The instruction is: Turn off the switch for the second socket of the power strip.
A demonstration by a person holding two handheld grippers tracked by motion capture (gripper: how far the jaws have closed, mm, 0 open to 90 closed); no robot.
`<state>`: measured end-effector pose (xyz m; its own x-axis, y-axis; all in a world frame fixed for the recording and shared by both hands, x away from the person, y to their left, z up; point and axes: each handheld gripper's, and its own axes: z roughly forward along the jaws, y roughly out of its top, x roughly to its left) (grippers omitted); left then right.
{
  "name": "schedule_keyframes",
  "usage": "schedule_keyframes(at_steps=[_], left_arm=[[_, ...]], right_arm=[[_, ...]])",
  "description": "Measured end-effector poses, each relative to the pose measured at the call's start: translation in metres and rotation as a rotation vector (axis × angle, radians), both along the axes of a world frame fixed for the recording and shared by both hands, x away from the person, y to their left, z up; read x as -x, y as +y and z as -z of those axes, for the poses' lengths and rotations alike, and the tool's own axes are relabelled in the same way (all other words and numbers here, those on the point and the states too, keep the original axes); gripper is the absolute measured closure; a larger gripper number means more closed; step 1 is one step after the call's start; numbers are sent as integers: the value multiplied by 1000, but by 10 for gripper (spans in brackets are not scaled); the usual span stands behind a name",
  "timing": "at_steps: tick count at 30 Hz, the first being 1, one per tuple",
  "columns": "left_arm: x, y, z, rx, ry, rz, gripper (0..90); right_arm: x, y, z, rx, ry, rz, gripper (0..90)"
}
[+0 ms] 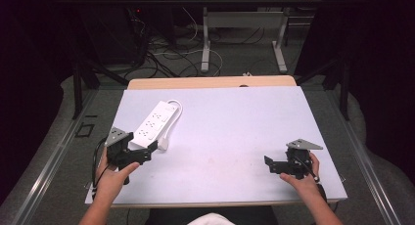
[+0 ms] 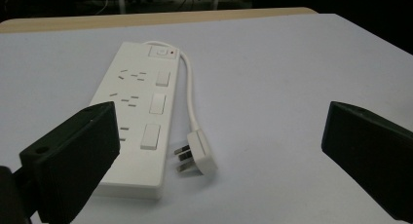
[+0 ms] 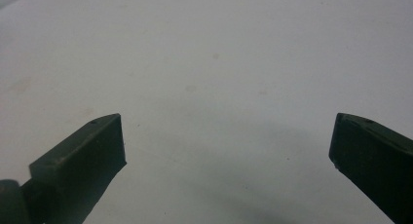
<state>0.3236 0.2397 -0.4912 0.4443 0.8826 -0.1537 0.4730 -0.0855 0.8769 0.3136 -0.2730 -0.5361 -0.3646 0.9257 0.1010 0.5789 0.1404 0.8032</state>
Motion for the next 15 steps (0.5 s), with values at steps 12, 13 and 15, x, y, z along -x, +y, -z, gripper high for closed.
schedule_keyframes(at_steps=[12,13,15], left_arm=[[4,7,20,-34,-10,-28,4],[4,8,22,-30,-12,-32,4],[4,9,24,-24,-13,-38,4]], right_arm=[[0,0,0,-2,2,1,0],[0,0,0,-2,2,0,0],[0,-1,0,2,-2,-2,0]])
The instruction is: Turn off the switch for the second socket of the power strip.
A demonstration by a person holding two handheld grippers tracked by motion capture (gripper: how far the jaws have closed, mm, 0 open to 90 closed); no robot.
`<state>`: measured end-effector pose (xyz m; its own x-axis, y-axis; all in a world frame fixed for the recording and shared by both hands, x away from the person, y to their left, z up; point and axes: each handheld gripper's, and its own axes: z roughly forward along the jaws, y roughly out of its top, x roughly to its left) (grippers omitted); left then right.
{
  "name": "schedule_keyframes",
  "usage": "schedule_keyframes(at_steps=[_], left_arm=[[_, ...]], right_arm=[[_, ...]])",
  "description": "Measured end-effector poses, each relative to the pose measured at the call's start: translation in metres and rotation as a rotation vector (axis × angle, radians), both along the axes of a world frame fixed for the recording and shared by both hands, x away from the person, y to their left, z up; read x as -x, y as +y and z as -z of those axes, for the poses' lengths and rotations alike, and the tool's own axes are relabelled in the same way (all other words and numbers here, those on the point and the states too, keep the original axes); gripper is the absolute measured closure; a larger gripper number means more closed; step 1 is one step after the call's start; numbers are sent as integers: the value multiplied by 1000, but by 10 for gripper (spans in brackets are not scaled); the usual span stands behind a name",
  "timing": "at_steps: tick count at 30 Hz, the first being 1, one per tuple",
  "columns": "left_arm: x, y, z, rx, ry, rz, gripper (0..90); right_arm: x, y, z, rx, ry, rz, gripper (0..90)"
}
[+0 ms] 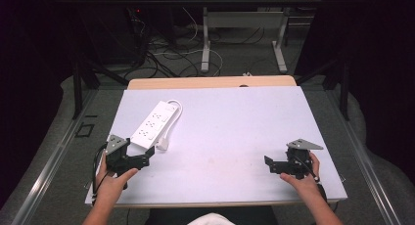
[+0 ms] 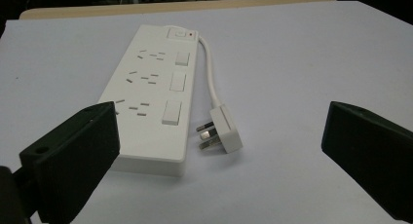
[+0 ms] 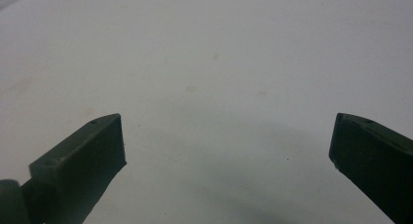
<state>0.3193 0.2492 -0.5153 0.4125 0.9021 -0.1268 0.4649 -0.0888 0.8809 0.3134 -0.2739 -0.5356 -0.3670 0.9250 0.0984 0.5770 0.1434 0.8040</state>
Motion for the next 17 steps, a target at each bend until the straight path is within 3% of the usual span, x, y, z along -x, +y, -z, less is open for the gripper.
schedule_keyframes(at_steps=[17], left_arm=[[-2,13,13,8,23,-41,5]], right_arm=[[-1,-1,1,-7,-3,12,0]])
